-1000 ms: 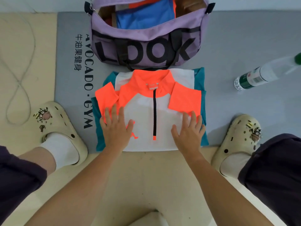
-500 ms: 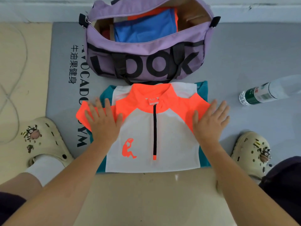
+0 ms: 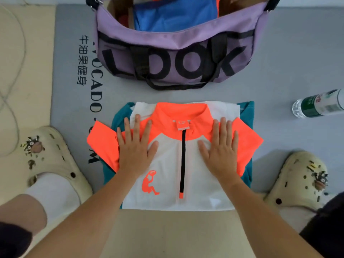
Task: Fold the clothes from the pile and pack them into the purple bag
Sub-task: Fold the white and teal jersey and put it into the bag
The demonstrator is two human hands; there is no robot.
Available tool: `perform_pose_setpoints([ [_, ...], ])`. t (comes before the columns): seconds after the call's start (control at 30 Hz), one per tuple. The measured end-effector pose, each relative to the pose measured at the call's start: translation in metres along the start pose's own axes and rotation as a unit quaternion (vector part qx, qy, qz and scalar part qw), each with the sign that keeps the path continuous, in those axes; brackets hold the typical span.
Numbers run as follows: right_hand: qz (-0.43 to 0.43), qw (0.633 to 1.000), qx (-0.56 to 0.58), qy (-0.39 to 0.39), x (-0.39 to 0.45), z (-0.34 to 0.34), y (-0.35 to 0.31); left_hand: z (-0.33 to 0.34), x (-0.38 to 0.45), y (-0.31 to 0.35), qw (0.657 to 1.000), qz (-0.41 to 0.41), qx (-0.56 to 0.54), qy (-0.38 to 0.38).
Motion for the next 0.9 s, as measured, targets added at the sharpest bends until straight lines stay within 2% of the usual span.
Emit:
perform_pose_setpoints([
  [0.1, 0.002, 1.0, 0.012, 0.003, -0.019, -0.004, -0.002, -0.006, -0.017, 0.005, 1.0, -0.006, -0.005, -0.009],
  [0.23, 0.031, 0.996, 0.071, 0.053, -0.01, -0.025, -0.01, -0.031, -0.002, -0.006, 0.994, -0.1, -0.04, 0.031],
  [0.33, 0.0, 0.993, 0.09, 0.082, 0.024, -0.047, -0.016, -0.054, 0.041, -0.019, 0.99, -0.067, -0.105, 0.058],
  [0.47, -0.019, 0.994, 0.096, -0.046, 0.073, -0.053, -0.015, -0.06, 0.088, -0.026, 0.996, 0.005, -0.074, -0.055],
  [0.6, -0.016, 0.994, 0.029, -0.102, 0.099, -0.05, -0.012, -0.058, 0.107, -0.039, 0.987, 0.013, -0.02, -0.16],
  [0.63, -0.009, 0.993, 0.023, -0.117, 0.103, -0.049, -0.012, -0.058, 0.109, -0.044, 0.984, 0.011, -0.041, -0.171],
  [0.73, 0.0, 0.987, 0.01, -0.157, 0.111, -0.046, -0.011, -0.062, 0.111, -0.057, 0.961, 0.005, -0.21, -0.177],
  [0.8, 0.004, 0.985, 0.052, -0.166, 0.112, -0.046, -0.009, -0.062, 0.11, -0.067, 0.941, -0.006, -0.286, -0.179],
  [0.9, 0.026, 0.978, 0.124, -0.164, 0.111, -0.05, -0.002, -0.06, 0.109, -0.076, 0.962, 0.021, -0.21, -0.172],
])
Point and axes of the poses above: each hand's wrist, its own x-axis towards the middle knuckle, its own z-axis out of the palm, y = z × x, the point moved 6 cm from there along x, towards the middle knuckle, and after that the axes turned 13 degrees about x, right-handed, at the moved point
